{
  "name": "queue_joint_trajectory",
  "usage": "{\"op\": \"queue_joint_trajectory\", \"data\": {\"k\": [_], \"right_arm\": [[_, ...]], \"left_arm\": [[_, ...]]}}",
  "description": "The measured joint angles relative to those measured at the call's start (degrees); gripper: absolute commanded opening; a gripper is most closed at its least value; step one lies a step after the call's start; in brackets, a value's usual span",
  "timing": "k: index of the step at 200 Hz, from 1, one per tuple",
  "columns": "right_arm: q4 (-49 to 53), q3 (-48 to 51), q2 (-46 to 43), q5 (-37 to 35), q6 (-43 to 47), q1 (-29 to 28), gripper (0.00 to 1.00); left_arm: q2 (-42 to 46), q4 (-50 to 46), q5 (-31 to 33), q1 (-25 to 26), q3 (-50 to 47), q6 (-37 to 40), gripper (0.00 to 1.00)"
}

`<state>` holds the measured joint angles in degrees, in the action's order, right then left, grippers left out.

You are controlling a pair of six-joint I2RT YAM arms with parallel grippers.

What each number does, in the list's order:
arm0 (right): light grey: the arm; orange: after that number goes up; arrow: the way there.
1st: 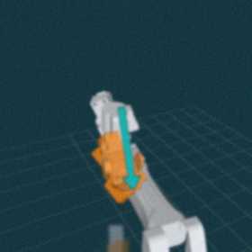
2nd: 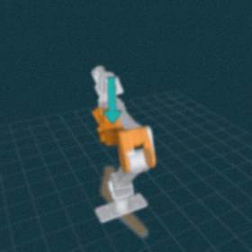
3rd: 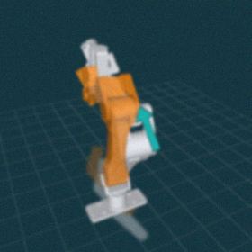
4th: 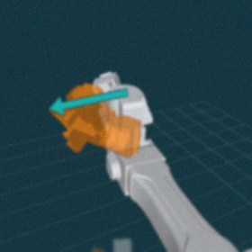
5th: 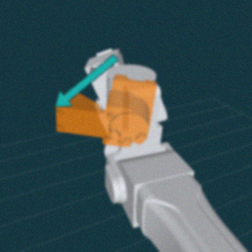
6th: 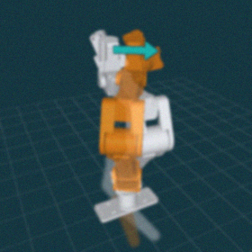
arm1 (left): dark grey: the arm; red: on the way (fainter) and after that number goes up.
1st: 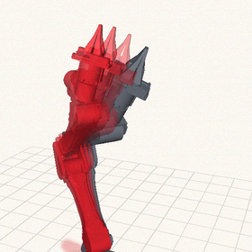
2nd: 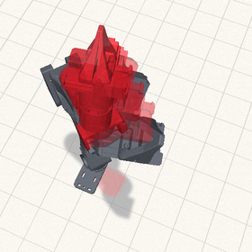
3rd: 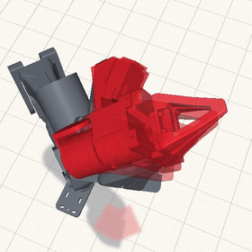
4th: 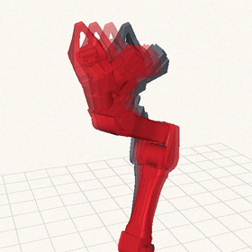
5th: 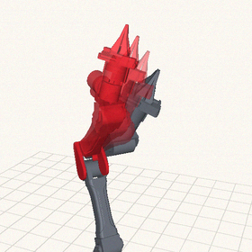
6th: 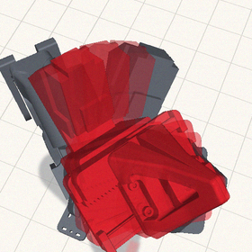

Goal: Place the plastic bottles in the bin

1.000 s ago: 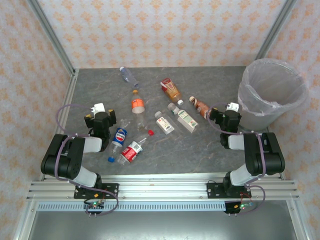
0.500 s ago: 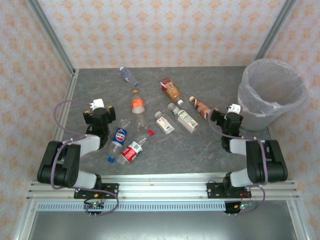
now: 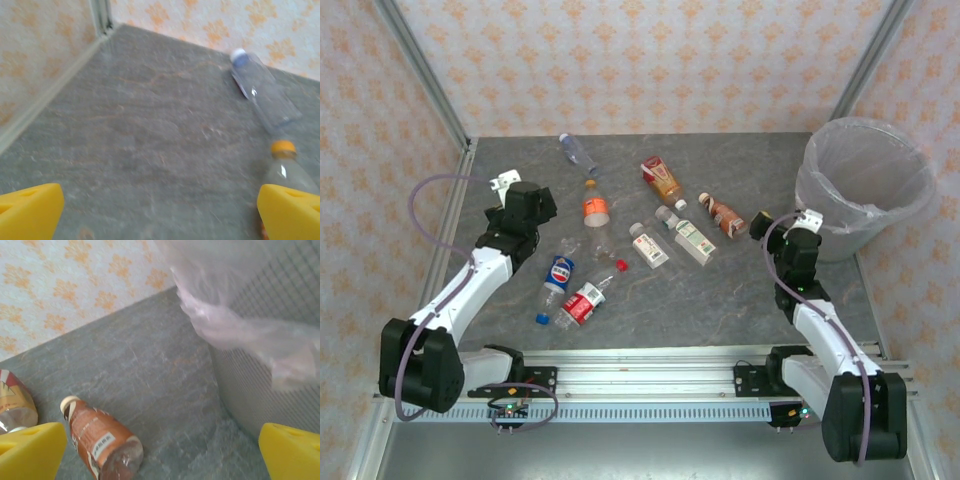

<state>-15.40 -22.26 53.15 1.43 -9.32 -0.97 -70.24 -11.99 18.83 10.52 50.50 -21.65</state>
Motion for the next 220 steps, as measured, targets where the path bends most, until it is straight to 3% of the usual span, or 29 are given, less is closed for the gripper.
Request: {"op": "queue_joint_trajectory", "data": {"k": [45, 74, 102, 171, 220], "right_arm": [[10.9, -3.5, 2.8, 0.8, -6.4, 0.0, 0.99], [15.0, -7.1, 8.2, 1.9, -8.5, 0.0, 0.99], [18.1, -9.8, 11.8, 2.4, -10.1, 0.0, 0.99], [24.5, -14.6, 14.1, 3.3, -11.5, 0.0, 0.99], [31.6, -20.2, 16.5, 3.3, -13.9, 0.0, 0.99]], "left_arm": [[-1.7, -20.9, -10.7, 0.0, 10.3, -3.6, 1.0], [-5.3, -31.0, -22.9, 0.0, 11.4, -1.0, 1.0], [-10.9, -38.4, -28.9, 0.0, 11.3, 2.2, 1.0], [-13.3, -40.8, -30.8, 0.3, 7.8, 4.2, 1.0], [-15.5, -39.6, -29.6, 3.5, 7.0, 3.3, 0.96]]}}
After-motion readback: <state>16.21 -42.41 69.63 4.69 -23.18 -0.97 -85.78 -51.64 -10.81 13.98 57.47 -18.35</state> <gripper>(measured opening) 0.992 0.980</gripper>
